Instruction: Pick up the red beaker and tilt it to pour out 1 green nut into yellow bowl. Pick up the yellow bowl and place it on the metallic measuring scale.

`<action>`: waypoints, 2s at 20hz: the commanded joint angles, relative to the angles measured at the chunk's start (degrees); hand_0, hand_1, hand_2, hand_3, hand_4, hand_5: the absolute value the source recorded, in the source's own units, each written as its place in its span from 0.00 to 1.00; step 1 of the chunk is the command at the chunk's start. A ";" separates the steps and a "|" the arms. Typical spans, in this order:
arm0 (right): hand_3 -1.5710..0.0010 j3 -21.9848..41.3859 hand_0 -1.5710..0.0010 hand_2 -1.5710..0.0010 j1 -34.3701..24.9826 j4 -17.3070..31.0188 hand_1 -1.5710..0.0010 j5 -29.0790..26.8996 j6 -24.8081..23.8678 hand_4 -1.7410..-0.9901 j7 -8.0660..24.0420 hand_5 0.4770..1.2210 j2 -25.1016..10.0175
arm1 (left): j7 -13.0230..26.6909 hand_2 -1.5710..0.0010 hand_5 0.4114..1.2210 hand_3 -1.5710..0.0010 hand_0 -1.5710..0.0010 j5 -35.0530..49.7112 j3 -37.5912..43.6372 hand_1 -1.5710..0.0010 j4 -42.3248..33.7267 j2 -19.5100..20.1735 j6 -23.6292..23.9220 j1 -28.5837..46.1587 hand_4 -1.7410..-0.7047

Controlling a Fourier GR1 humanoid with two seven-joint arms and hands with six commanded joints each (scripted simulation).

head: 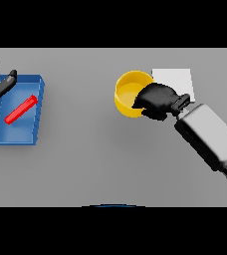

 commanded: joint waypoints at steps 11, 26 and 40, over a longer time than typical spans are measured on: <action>0.27 -4.28 0.00 0.02 -3.45 11.05 0.00 0.97 -7.10 0.00 0.88 1.00 -1.72 | 2.95 1.00 0.39 1.00 1.00 0.03 -0.31 1.00 -1.20 0.23 0.59 -0.69 0.97; 0.14 -8.31 0.00 0.10 -8.69 35.82 0.00 1.19 -16.51 0.00 -4.17 1.00 -0.66 | 3.18 1.00 0.37 1.00 1.00 0.15 -0.29 1.00 -1.66 0.91 0.48 0.23 0.98; 0.61 -9.60 0.76 0.56 -10.64 42.77 0.63 -0.40 -13.69 0.27 -4.20 0.61 1.09 | 2.30 1.00 0.38 1.00 1.00 0.49 -0.20 1.00 -0.72 0.02 0.13 0.61 0.98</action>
